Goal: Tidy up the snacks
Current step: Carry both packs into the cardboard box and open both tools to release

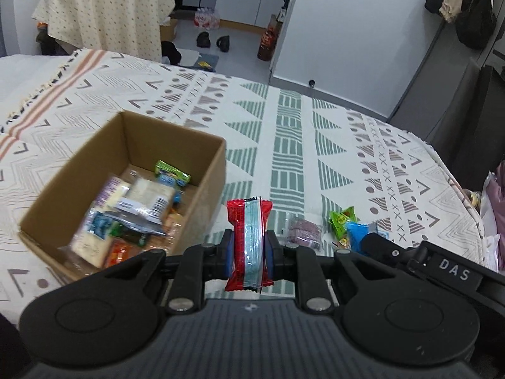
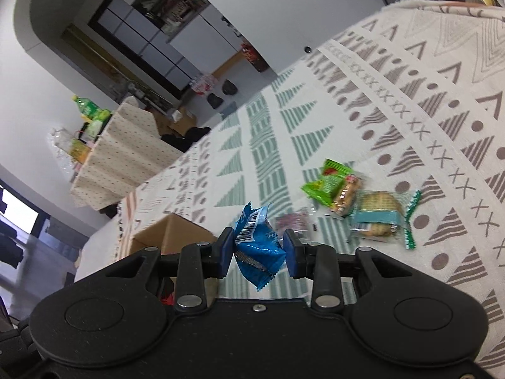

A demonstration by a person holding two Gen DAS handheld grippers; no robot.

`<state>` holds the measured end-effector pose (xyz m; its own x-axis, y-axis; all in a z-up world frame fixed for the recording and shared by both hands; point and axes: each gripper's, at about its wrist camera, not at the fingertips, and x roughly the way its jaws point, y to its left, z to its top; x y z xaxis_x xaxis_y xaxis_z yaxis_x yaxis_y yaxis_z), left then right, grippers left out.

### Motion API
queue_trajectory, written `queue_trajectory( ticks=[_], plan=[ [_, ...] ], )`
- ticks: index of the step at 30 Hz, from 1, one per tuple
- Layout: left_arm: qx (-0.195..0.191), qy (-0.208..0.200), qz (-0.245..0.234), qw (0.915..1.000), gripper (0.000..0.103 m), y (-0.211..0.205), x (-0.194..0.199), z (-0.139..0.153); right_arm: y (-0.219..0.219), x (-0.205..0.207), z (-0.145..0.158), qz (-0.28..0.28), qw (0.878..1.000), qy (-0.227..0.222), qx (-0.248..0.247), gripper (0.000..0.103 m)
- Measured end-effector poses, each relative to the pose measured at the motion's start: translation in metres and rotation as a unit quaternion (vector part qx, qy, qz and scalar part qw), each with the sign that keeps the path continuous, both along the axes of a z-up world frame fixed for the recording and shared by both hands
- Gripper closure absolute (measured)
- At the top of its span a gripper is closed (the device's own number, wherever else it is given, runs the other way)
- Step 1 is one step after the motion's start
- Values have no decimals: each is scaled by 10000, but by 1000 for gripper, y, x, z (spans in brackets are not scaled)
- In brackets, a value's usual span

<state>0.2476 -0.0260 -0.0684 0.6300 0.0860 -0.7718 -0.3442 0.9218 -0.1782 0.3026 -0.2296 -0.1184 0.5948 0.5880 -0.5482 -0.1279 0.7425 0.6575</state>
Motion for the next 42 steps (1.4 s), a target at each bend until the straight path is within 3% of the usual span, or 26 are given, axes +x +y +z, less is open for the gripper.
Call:
queue_trajectory(
  ticks=[15, 35, 36, 42],
  plan=[
    [222, -295, 393, 9985, 84, 31, -29, 35, 21, -16, 22, 207, 9986, -363, 339, 70],
    [-40, -437, 686, 9967, 84, 97, -44, 38, 80, -29, 41, 656, 9927, -972, 283, 72],
    [-77, -436, 691, 9966, 84, 101, -44, 37, 83, -29, 42, 696, 9921, -1004, 265, 76],
    [-279, -409, 690, 9964, 84, 123, -39, 27, 104, -27, 35, 808, 9920, -959, 148, 77]
  ],
)
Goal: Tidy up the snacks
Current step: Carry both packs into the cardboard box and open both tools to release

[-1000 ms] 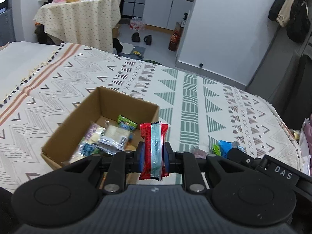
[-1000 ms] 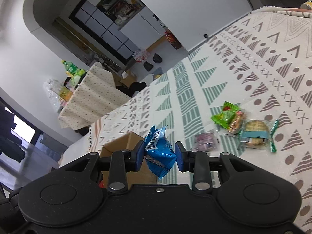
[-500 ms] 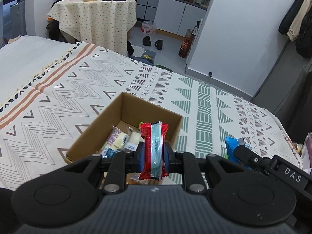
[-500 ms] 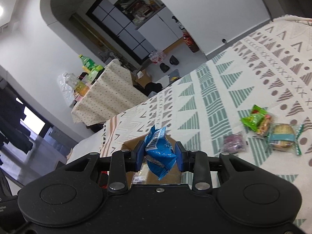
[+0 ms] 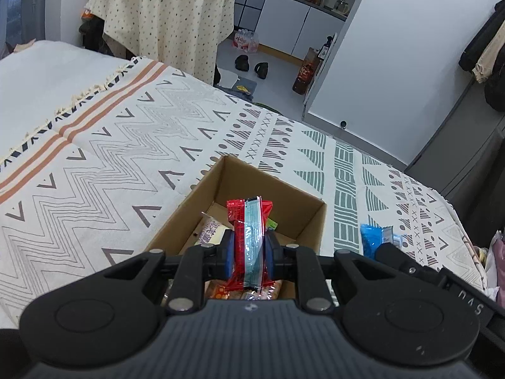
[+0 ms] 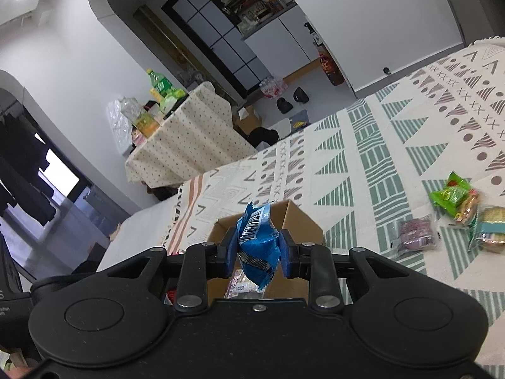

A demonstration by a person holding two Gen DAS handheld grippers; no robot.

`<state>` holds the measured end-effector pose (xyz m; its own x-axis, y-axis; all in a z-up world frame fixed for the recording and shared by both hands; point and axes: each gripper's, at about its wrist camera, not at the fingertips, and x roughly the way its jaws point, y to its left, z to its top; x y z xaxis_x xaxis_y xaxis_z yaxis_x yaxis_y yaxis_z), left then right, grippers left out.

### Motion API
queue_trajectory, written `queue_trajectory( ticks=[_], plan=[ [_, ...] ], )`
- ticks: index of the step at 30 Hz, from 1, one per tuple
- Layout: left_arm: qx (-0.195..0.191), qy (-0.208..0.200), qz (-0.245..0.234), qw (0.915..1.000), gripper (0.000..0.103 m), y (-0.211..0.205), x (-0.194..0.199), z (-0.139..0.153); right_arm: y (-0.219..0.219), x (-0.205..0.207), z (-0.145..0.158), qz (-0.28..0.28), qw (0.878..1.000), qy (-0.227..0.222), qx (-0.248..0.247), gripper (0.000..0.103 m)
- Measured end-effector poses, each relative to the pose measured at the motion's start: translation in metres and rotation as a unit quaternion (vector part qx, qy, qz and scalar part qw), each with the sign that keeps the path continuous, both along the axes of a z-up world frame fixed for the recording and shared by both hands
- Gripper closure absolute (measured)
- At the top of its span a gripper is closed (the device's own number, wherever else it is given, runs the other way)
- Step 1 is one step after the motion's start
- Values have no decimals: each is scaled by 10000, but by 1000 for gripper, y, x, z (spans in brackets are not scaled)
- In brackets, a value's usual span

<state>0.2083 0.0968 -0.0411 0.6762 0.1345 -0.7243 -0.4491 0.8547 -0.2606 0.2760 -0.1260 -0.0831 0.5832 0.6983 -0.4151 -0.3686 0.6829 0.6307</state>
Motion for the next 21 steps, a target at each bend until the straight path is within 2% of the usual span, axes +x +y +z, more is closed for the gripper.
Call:
queue_trajectory(
  ticks=[10, 21],
  plan=[
    [-310, -15, -151, 9994, 84, 33, 13, -12, 28, 6, -4, -36, 9996, -28, -269, 77],
    [-527, 72, -531, 9972, 84, 50, 46, -25, 59, 22, -4, 112, 9994, -133, -284, 76]
  ],
)
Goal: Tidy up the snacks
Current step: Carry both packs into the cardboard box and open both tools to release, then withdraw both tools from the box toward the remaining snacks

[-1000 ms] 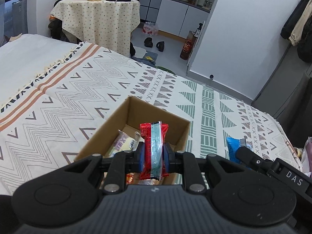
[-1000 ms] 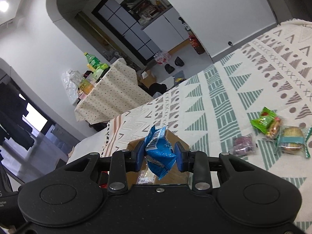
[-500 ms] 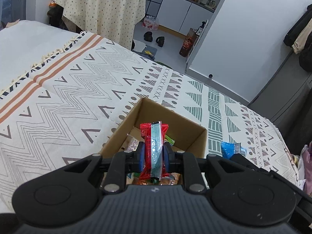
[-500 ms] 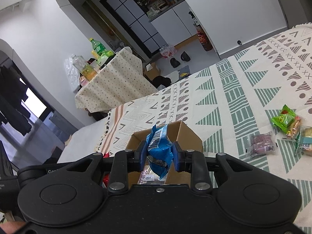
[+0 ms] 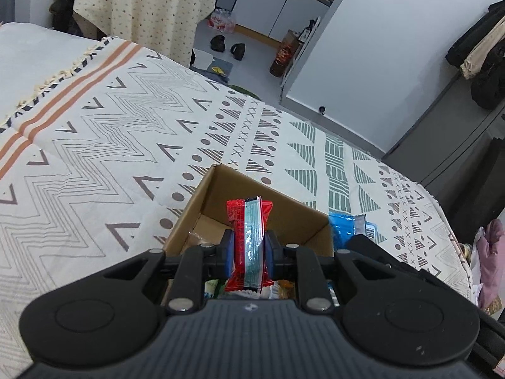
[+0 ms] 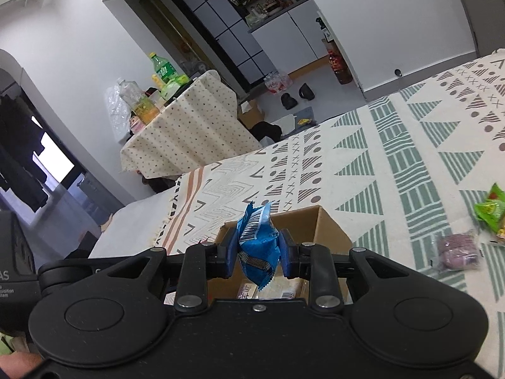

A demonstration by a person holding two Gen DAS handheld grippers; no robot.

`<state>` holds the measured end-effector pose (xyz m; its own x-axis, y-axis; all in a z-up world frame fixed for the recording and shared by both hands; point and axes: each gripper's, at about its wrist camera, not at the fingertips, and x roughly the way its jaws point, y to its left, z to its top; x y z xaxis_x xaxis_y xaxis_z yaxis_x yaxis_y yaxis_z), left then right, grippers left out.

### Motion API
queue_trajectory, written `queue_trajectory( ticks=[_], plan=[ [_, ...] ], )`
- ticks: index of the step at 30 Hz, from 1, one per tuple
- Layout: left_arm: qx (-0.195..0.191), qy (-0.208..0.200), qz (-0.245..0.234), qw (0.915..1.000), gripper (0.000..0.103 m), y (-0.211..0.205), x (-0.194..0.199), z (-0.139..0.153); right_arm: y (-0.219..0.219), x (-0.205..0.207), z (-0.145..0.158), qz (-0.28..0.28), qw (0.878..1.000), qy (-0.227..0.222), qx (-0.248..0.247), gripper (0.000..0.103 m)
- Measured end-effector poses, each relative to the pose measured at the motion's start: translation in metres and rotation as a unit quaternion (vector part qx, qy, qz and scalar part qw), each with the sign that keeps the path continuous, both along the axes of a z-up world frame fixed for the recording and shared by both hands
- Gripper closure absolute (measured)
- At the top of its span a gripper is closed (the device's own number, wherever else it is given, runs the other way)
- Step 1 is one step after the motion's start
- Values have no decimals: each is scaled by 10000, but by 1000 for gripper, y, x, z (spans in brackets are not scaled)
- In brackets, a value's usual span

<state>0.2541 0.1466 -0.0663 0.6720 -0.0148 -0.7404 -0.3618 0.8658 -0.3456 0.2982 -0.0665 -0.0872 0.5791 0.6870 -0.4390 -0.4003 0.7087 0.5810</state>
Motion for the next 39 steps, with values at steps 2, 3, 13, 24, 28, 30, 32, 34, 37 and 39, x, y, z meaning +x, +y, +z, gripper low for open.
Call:
queue_trajectory(
  ticks=[2, 3, 13, 24, 28, 30, 32, 34, 37, 39],
  plan=[
    [7, 39, -4, 10000, 84, 4, 6, -2, 4, 5, -3, -23, 10000, 55, -51, 76],
    [12, 41, -18, 10000, 84, 6, 9, -3, 6, 7, -5, -15, 10000, 65, -62, 76],
    [-50, 258, 53, 9996, 73, 16, 23, -10, 8, 19, -13, -78, 9997, 232, -69, 66],
    [192, 249, 143, 9994, 36, 3, 9, 4, -22, 14, 0, -498, 9980, 388, -92, 54],
    [366, 216, 210, 9989, 25, -5, 0, 12, -34, 8, 5, -528, 9978, 375, -161, 43],
    [435, 244, 225, 9985, 21, -10, -3, 15, -39, 6, 5, -524, 9975, 431, -199, 41],
    [477, 240, 204, 9984, 21, -15, -7, 18, -43, 6, 6, -522, 9971, 502, -212, 40],
    [521, 240, 165, 9982, 20, -21, -10, 22, -48, 4, 8, -531, 9970, 521, -221, 38],
    [579, 198, 102, 9981, 19, -31, -14, 28, -56, 1, 12, -560, 9968, 507, -243, 33],
    [640, 175, 47, 9978, 17, -38, -17, 30, -63, 0, 14, -602, 9966, 511, -228, 27]
  ],
)
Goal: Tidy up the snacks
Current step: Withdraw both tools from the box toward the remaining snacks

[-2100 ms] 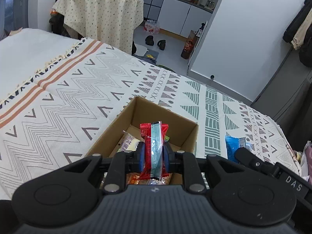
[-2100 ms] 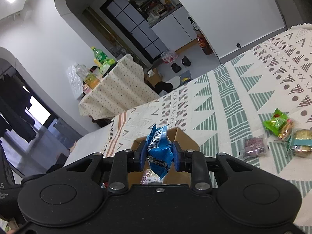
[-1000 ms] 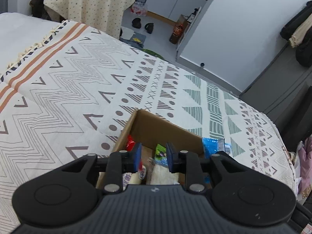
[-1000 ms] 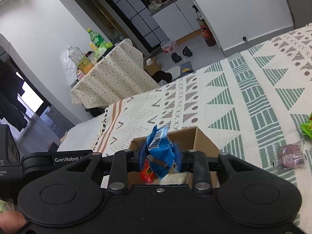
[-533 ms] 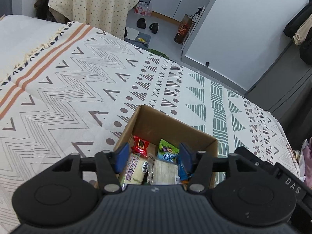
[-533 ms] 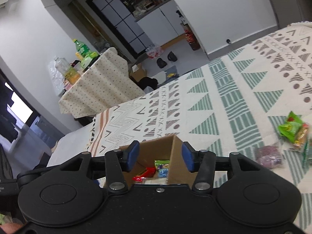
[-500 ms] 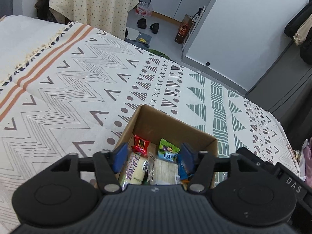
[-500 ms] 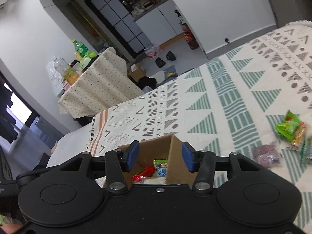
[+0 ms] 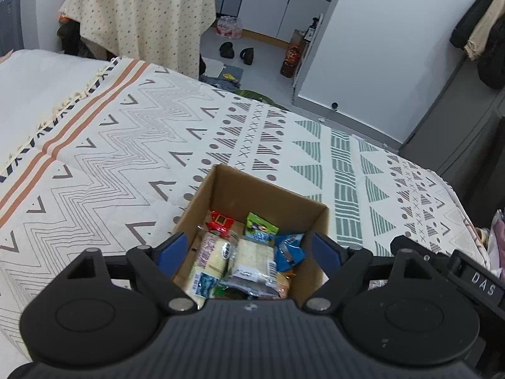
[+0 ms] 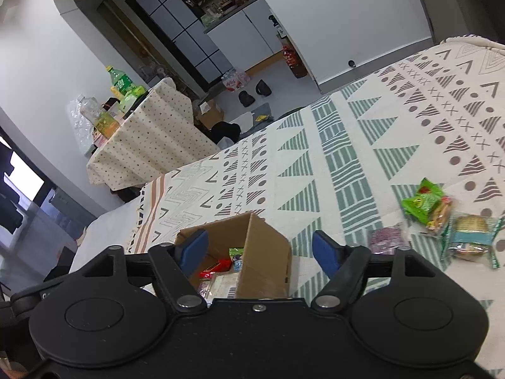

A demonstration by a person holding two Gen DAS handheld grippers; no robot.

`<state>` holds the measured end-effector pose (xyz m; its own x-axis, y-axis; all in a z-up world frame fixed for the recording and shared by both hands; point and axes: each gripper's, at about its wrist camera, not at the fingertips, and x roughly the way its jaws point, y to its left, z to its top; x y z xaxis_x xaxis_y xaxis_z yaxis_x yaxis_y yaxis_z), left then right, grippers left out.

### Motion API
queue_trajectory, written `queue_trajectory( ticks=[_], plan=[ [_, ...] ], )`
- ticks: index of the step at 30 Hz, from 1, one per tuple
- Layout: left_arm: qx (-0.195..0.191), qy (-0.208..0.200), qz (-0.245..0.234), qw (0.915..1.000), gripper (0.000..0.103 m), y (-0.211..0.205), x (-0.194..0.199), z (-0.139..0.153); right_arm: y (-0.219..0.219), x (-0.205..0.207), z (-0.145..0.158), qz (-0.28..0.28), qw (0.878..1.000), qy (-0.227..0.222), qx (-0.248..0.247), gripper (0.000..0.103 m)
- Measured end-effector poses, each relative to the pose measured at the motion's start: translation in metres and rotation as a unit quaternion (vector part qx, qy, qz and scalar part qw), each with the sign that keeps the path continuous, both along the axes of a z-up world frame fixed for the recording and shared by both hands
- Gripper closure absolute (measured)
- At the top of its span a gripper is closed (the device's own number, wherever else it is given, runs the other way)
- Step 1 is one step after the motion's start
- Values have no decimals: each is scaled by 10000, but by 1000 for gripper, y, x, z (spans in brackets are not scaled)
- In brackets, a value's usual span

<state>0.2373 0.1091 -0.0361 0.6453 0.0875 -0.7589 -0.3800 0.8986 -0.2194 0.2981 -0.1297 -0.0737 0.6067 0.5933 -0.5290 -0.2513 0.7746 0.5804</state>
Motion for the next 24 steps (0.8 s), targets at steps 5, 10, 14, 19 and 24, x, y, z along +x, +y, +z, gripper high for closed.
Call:
queue_trajectory(
  ticks=[5, 10, 14, 19, 24],
  plan=[
    [71, 51, 1, 10000, 16, -16, -3, 1, -21, -3, 3, -102, 9999, 26, 53, 23],
    [93, 29, -52, 9999, 16, -38, -3, 7, -43, -6, 3, -223, 9997, 38, 72, 20],
    [171, -23, -178, 9997, 16, -58, -2, 11, -58, -5, -1, -264, 9996, 70, 104, 19],
    [200, 4, -223, 9996, 16, -80, 0, 9, -76, -6, -6, -333, 9992, 143, 168, 19],
    [255, 25, -314, 9992, 16, -103, 4, 8, -98, -4, -5, -475, 9981, 148, 377, 19]
  ],
)
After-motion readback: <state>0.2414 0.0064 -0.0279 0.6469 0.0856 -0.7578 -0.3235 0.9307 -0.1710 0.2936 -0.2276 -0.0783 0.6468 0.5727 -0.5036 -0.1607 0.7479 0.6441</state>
